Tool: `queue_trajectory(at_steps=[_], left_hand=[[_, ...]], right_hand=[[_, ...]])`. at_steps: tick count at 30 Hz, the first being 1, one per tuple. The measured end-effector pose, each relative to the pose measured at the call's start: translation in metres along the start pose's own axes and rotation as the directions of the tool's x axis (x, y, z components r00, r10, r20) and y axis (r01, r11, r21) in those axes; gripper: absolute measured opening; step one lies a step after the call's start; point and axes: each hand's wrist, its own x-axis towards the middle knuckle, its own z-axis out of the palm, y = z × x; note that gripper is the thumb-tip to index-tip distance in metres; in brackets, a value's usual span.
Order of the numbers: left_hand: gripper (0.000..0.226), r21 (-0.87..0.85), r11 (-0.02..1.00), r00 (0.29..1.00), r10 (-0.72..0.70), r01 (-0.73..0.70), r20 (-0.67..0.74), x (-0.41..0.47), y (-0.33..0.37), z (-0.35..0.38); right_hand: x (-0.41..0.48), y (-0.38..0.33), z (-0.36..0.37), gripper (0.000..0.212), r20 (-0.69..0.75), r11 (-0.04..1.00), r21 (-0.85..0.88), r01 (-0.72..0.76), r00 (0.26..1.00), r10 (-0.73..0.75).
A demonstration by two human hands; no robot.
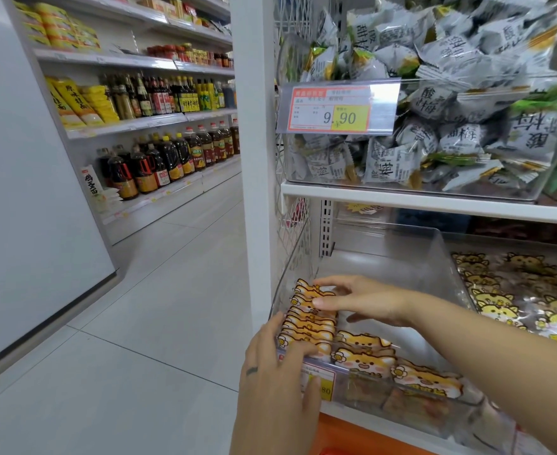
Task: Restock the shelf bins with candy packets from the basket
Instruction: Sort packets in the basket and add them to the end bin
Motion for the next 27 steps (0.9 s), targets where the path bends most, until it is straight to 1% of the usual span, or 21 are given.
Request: queue_trajectory(at_steps=[1,3,5,7,11,13,15,17,18,20,22,24,25,27], left_hand=[[0.036,0.004,1.0,1.0,0.019,-0.019,-0.017,0.0,0.0,0.0],[0.031,0.019,1.0,1.0,0.008,-0.007,-0.026,0.0,0.006,-0.004],[0.028,0.007,0.999,0.998,-0.033,0.033,0.054,-0.004,0.009,-0.01],[0.029,0.021,0.999,0.998,-0.033,0.032,0.06,-0.007,0.011,-0.017],[0.031,-0.006,1.0,0.998,0.023,-0.022,0.055,-0.017,0.02,-0.029],[0.031,0.001,0.998,0.997,0.07,-0.07,0.037,-0.027,0.024,-0.03],[0.031,-0.023,0.993,0.993,0.113,-0.112,0.033,-0.044,0.035,-0.027],[0.03,-0.035,0.989,0.988,0.145,-0.143,0.06,-0.061,0.05,-0.021],[0.029,-0.037,0.987,0.984,0.161,-0.159,0.08,-0.071,0.057,-0.014],[0.03,-0.031,0.986,0.972,0.169,-0.167,0.162,-0.091,0.068,0.007],[0.033,-0.029,0.985,0.949,0.17,-0.169,0.267,-0.116,0.073,0.039],[0.035,0.006,0.989,0.914,0.137,-0.151,0.382,-0.146,0.074,0.073],[0.035,0.037,0.99,0.887,0.102,-0.133,0.45,-0.162,0.07,0.09],[0.038,0.1,0.992,0.795,0.003,-0.08,0.606,-0.193,0.056,0.122]], right_hand=[[-0.001,-0.002,0.0,0.083,0.0,1.0,-0.004,0.004,1.0,-0.004],[-0.005,-0.005,-0.003,0.083,-0.01,1.0,-0.019,0.007,1.0,-0.007],[-0.013,-0.013,-0.006,0.089,-0.032,0.998,-0.053,0.019,0.999,-0.02],[-0.027,-0.022,-0.007,0.091,-0.069,0.996,-0.087,0.036,0.997,-0.042],[-0.079,-0.042,-0.004,0.075,-0.148,0.967,-0.228,0.117,0.977,-0.153],[-0.116,-0.045,0.003,0.065,-0.196,0.936,-0.304,0.179,0.95,-0.245],[-0.159,-0.038,0.016,0.055,-0.253,0.903,-0.361,0.234,0.907,-0.337],[-0.201,-0.025,0.032,0.048,-0.298,0.882,-0.374,0.286,0.864,-0.406],[-0.221,-0.014,0.043,0.045,-0.308,0.89,-0.342,0.303,0.858,-0.411],[-0.252,0.02,0.066,0.043,-0.308,0.919,-0.261,0.296,0.876,-0.37],[-0.275,0.066,0.091,0.049,-0.31,0.952,-0.19,0.242,0.905,-0.292],[-0.288,0.119,0.116,0.059,-0.318,0.987,-0.112,0.116,0.937,-0.146],[-0.29,0.144,0.127,0.064,-0.321,0.994,-0.103,0.04,0.944,-0.071],[-0.291,0.187,0.143,0.075,-0.276,0.981,-0.131,-0.141,0.956,0.1]])
